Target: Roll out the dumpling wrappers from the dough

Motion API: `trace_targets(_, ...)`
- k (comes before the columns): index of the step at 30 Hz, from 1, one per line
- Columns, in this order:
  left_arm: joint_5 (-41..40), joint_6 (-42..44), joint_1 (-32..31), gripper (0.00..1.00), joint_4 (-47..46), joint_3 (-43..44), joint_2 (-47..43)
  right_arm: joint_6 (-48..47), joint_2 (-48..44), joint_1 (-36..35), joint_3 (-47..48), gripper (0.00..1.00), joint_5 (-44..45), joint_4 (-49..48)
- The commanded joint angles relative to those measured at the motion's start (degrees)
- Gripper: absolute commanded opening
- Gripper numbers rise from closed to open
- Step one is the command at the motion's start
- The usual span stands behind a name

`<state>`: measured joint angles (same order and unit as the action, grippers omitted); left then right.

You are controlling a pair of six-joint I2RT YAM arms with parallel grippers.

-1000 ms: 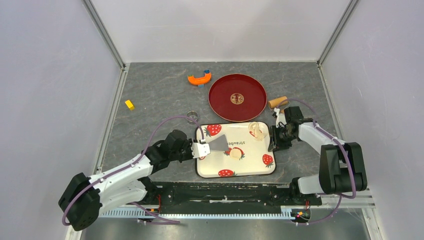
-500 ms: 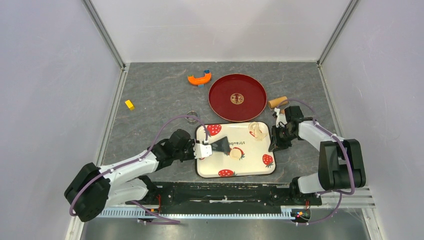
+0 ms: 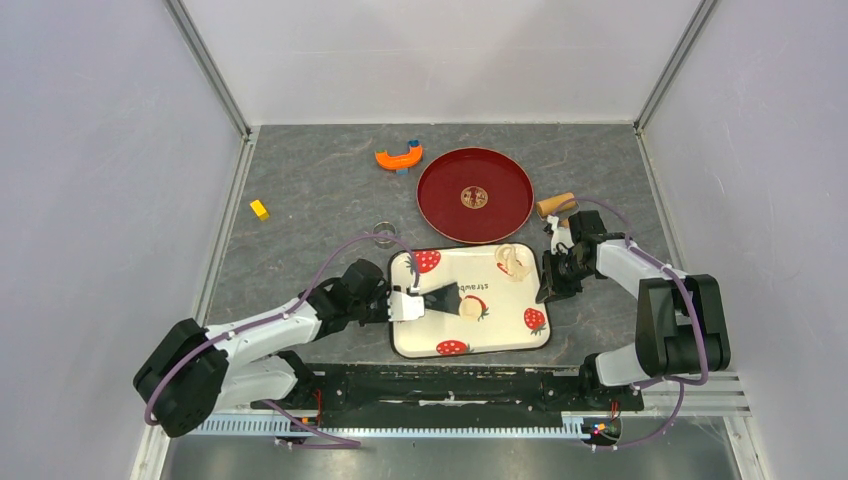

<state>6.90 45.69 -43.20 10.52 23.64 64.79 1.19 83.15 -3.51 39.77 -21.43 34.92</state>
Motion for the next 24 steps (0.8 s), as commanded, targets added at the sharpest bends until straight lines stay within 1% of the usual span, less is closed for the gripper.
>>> trace_targets(1,3.4,4.4,-0.2,0.02,2.1,1.3,1.0,-2.2,1.7,-0.7,-0.7,0.14,-0.3,-0.2)
trace_targets(6,3.2,3.3,-0.2,0.02,2.9,2.6,1.3,-2.3,1.8,-0.7,-0.8,0.14,-0.8,-0.2)
trace_targets(16,1.8,-0.5,-0.2,0.02,6.6,8.4,3.9,-2.5,2.0,-0.7,-0.9,0.14,-1.5,-0.2)
trace_targets(24,1.5,-3.3,-0.2,0.02,7.1,11.5,4.9,-2.6,2.3,-0.7,-0.9,0.14,-2.2,-0.4)
